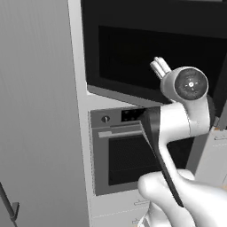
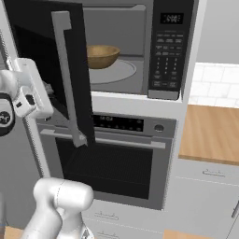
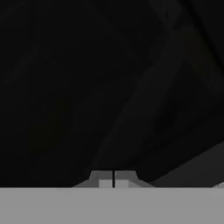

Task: Open the microwave, place the bowl with waffle inside the microwave, then close the microwave door and turn it on.

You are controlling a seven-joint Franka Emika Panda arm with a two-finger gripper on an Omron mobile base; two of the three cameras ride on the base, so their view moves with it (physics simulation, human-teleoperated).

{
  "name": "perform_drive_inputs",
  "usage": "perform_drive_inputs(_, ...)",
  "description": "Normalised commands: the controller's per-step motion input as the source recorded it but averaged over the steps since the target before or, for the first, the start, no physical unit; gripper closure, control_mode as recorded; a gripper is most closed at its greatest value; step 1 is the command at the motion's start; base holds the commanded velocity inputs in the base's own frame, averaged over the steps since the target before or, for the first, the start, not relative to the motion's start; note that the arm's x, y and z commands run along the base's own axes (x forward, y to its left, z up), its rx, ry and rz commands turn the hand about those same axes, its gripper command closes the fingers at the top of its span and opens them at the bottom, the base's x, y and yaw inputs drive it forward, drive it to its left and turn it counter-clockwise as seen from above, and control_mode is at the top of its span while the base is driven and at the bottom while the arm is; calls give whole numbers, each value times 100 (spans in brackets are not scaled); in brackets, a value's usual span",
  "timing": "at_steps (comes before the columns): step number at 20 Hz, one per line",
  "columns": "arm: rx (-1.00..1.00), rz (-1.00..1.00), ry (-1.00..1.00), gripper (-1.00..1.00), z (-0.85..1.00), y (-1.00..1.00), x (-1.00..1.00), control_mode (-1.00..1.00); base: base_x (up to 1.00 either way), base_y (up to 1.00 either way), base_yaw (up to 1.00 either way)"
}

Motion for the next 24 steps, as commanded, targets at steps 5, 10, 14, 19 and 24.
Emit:
perform_drive_inputs(5, 34, 38, -13, 100, 43, -27, 100, -100, 0, 0, 0)
perform_drive_inputs(10, 24, 11, -1, 100, -9, -1, 100, -100, 0, 0, 0)
perform_drive_inputs(14, 19, 3, -2, 100, -18, 0, 100, -100, 0, 0, 0)
perform_drive_inputs(19, 19, 2, -1, 100, -17, 0, 100, -100, 0, 0, 0)
perform_drive_inputs(24, 18, 4, 1, 100, -5, -4, 89, -100, 0, 0, 0)
